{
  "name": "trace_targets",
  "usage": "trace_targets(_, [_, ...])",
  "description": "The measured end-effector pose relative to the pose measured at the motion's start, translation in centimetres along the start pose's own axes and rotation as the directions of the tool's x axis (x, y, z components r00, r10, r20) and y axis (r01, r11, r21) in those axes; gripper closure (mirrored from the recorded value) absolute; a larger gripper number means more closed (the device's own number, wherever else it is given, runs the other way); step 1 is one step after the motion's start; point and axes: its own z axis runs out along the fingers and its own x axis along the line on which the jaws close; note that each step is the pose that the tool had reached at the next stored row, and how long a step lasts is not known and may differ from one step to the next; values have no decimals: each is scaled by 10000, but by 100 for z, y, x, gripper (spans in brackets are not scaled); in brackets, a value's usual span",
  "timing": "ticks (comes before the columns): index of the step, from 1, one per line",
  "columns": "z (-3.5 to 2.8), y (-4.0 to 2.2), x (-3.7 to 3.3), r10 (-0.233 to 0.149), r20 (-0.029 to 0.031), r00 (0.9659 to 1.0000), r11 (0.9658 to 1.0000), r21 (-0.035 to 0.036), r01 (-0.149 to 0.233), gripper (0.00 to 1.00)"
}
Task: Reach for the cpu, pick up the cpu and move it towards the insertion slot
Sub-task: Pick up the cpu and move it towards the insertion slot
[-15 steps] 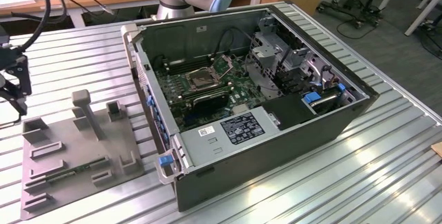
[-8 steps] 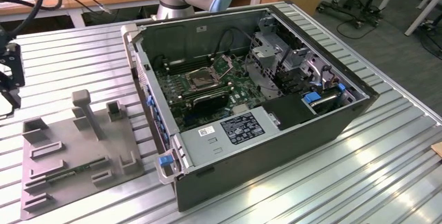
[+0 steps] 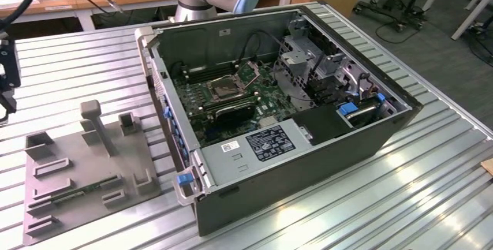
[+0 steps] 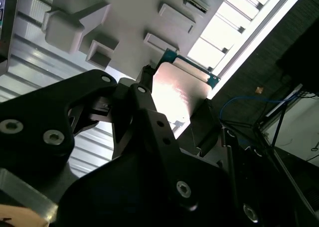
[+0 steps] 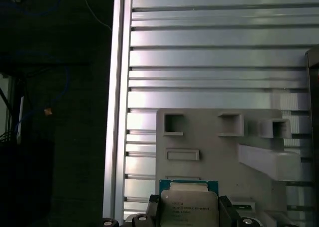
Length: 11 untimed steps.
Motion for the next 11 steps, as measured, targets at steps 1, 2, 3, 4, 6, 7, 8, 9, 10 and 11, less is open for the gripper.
trace_targets(1, [-22,2,0,0,0,10000,10000,0,0,46])
trace_targets(2, [-40,3,0,0,-1,10000,10000,0,0,46])
trace_targets(3, [-53,4,0,0,0,10000,10000,0,0,46])
trace_targets(4, [-66,4,1,0,-1,10000,10000,1,0,46])
trace_targets(6, [-78,5,1,0,1,10000,10000,-1,0,46])
trace_targets(7, [-79,5,1,0,2,10000,10000,-1,0,46])
trace_targets(8, [-79,5,1,0,2,10000,10000,-1,0,46])
trace_targets(9, [-80,6,0,0,1,10000,10000,-1,0,46])
trace_targets(10, [-81,6,0,0,1,10000,10000,0,0,46])
trace_targets(11, [-81,6,1,0,-1,10000,10000,0,0,46])
